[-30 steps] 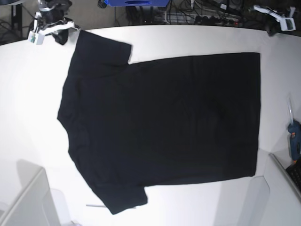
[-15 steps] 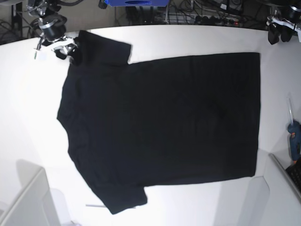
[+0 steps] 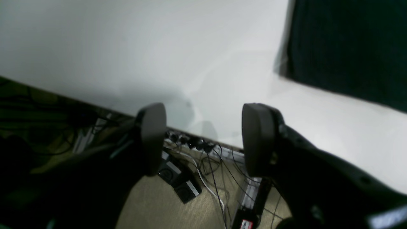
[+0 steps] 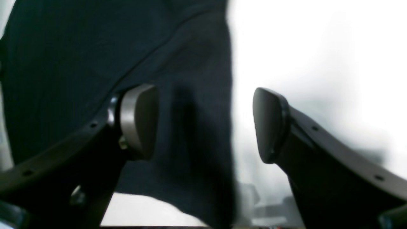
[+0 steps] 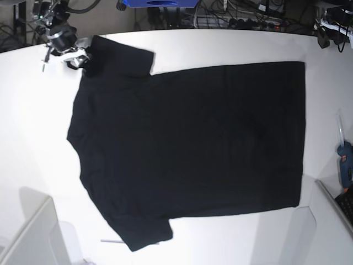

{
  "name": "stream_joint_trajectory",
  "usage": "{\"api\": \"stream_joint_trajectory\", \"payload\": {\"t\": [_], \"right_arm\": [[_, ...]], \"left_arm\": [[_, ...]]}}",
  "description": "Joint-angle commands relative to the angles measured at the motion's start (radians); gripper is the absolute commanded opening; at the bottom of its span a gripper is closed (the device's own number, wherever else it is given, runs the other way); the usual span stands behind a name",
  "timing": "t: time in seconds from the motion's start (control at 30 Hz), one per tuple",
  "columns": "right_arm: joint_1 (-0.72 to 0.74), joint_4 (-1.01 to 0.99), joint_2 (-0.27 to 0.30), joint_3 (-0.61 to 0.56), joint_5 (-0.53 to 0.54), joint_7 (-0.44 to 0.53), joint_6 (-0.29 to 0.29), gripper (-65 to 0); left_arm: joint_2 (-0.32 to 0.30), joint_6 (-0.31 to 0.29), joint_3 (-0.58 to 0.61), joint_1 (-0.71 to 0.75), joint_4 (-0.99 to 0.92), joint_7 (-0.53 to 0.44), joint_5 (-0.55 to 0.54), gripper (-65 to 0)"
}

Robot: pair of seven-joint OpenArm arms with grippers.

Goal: Fold the T-shirt properly

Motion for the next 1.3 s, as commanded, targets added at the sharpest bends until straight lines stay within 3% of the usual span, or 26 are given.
{"api": "stream_joint_trajectory", "payload": {"t": [0.0,0.27,0.33,0.43,0.57,0.6,0.83,1.03,1.27], "right_arm": [[-0.021,0.003,0.004,-0.012,-0.003,-0.022,-0.002,-22.4],[-0.027,-0.033,0.001,-0.036,-0.003,-0.017,-0.002,-22.7],[-0.026,-0.042,0.002,-0.041,-0.003,-0.017,-0.002,-25.4],[-0.026,-0.053,0.004,-0.041,-0.003,-0.017,-0.002,-37.4],[-0.024,-0.054,0.009,-0.041,-0.003,-0.022,-0.002,-63.6],[-0.024,-0.054,0.009,-0.041,-0.003,-0.023,-0.002,-65.0],[-0.024,-0.054,0.009,-0.041,-0.003,-0.023,-0.002,-65.0],[-0.024,-0.054,0.009,-0.041,-0.003,-0.023,-0.002,-65.0],[-0.024,-0.054,0.009,-0.041,-0.003,-0.023,-0.002,-65.0]], "left_arm": [[-0.011,-0.009,-0.008,0.008,0.014,-0.016,-0.012,-29.0],[-0.011,-0.009,0.021,-0.033,0.012,-0.010,-0.012,-29.1],[-0.011,-0.009,0.058,-0.035,0.014,-0.010,-0.012,-29.1],[-0.008,-0.009,0.105,-0.059,0.009,-0.010,-0.012,-29.1],[0.016,-0.009,0.122,-0.100,-0.026,-0.012,-0.012,-29.1],[0.019,-0.009,0.122,-0.113,-0.026,-0.012,-0.012,-29.1],[0.036,-0.001,0.161,-0.159,-0.036,-0.009,-0.012,-29.1],[0.039,0.082,0.227,-0.170,-0.045,-0.013,-0.015,-29.1],[0.045,0.085,0.231,-0.189,-0.048,-0.010,-0.014,-29.5]]}}
